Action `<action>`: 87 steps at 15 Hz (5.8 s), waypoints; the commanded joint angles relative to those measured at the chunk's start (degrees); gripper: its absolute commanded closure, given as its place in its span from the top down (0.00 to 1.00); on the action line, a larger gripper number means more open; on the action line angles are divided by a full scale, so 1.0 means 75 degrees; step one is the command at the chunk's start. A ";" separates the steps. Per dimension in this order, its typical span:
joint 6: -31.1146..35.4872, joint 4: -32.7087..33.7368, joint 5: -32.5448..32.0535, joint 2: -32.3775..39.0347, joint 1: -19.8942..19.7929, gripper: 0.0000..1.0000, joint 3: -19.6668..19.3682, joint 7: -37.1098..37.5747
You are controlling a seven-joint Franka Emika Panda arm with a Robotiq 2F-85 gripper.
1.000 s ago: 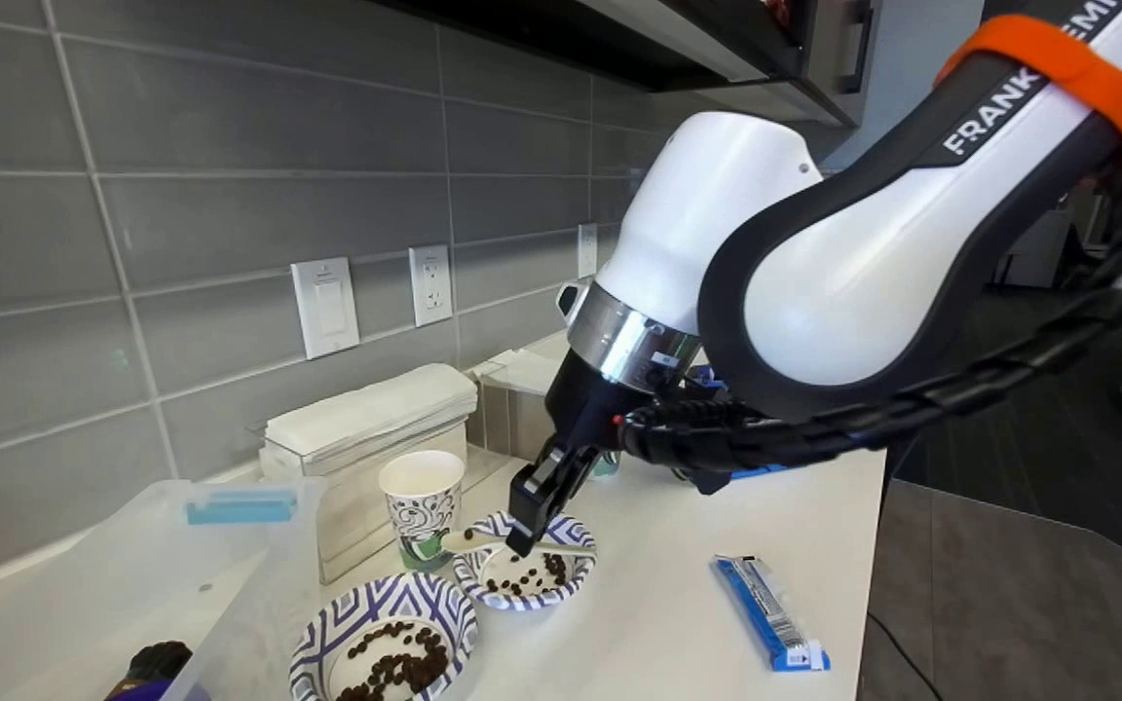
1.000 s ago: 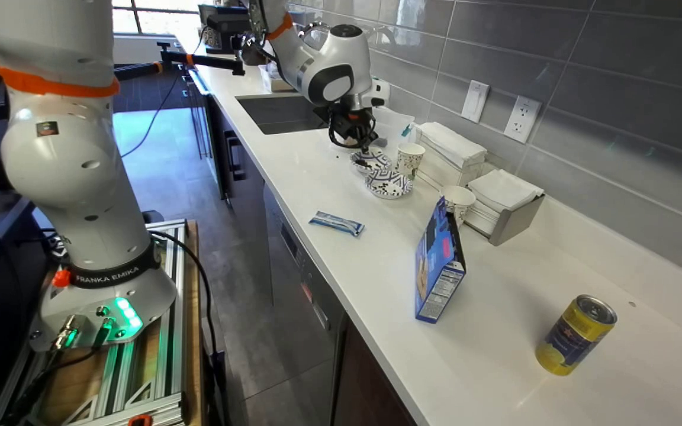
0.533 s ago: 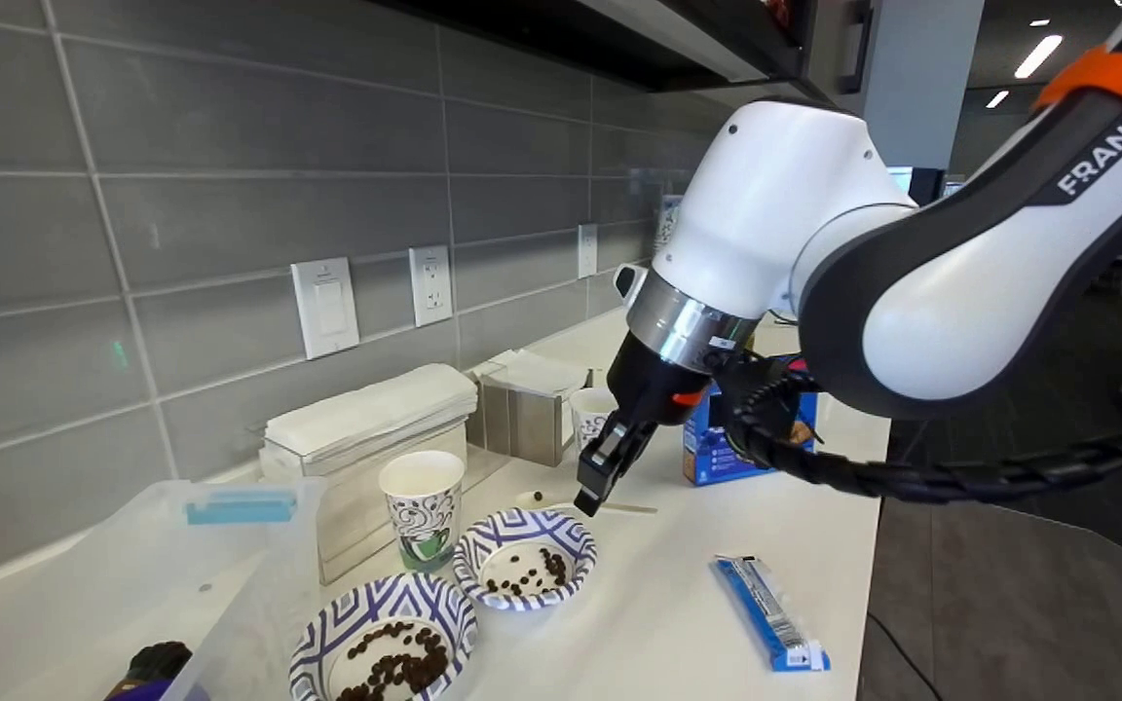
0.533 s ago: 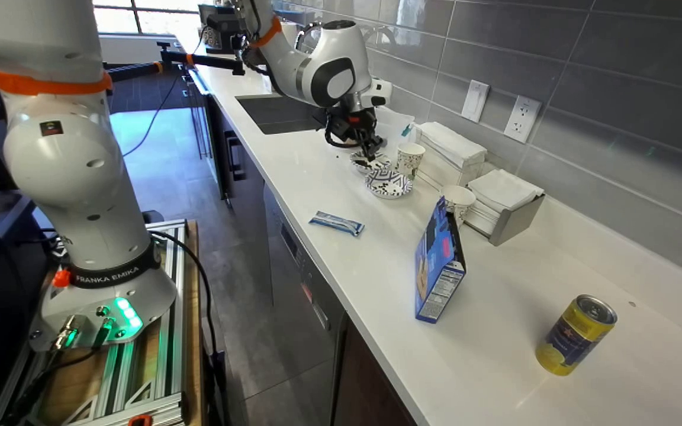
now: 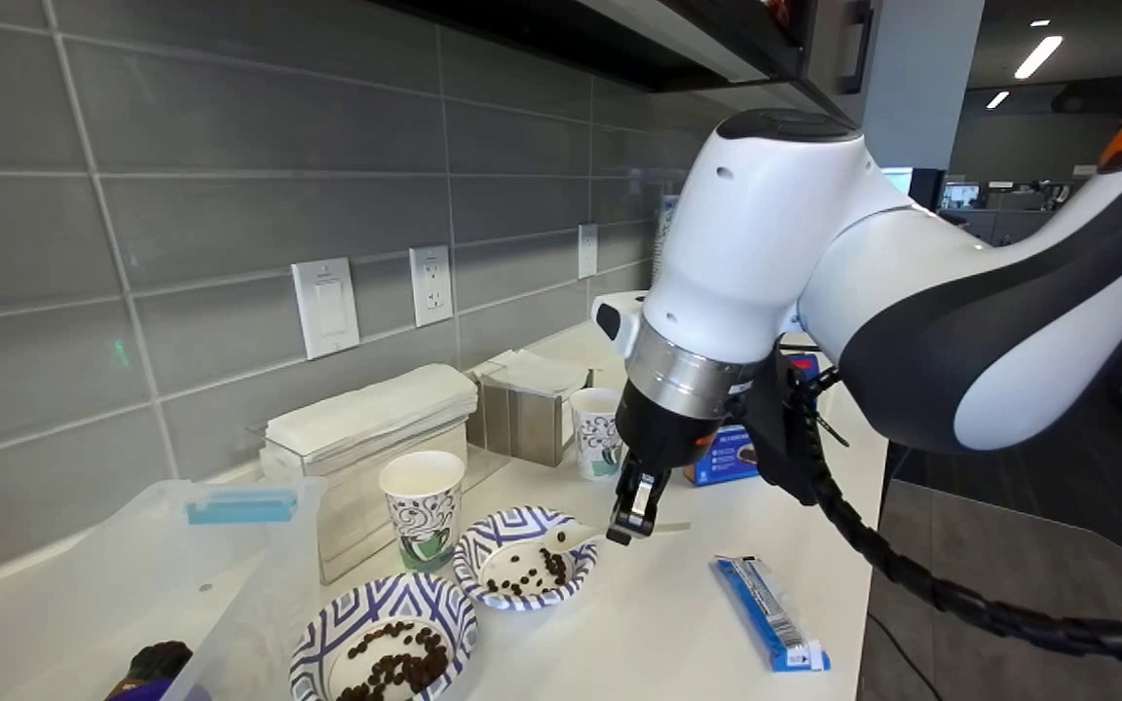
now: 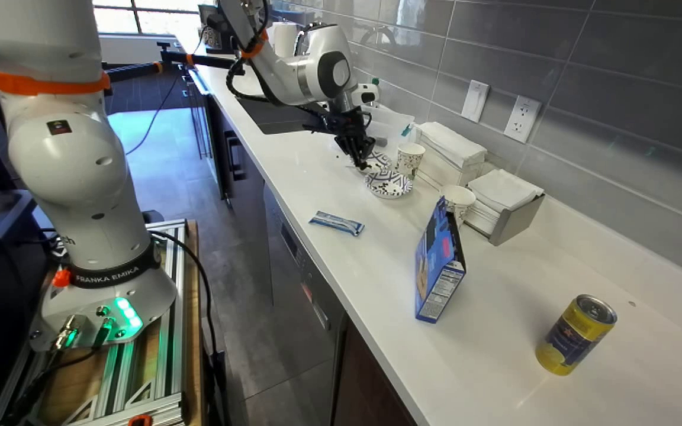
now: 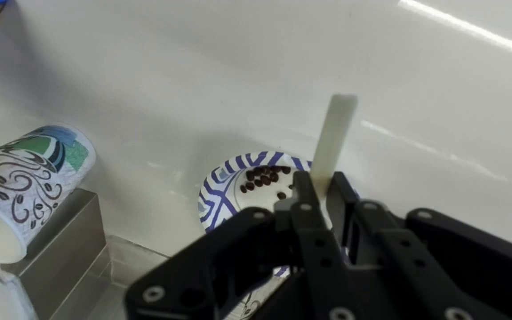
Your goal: Use the white spoon to place some contents from the bowl on the left into the bowl on the right.
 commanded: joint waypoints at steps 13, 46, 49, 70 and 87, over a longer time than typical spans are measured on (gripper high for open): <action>-0.0935 0.1097 -0.4358 0.0773 0.0176 0.03 -0.0001 0.0043; -0.1280 0.1086 -0.2558 0.0375 -0.1039 0.03 0.1310 -0.2236; -0.0935 0.0921 -0.1054 0.0216 -0.1074 0.03 0.1389 -0.2379; 0.1892 -0.1353 0.7525 0.0172 -0.2152 0.03 0.2787 -0.6707; -0.1668 0.0059 0.4156 -0.1341 -0.1601 1.00 0.1705 -0.3403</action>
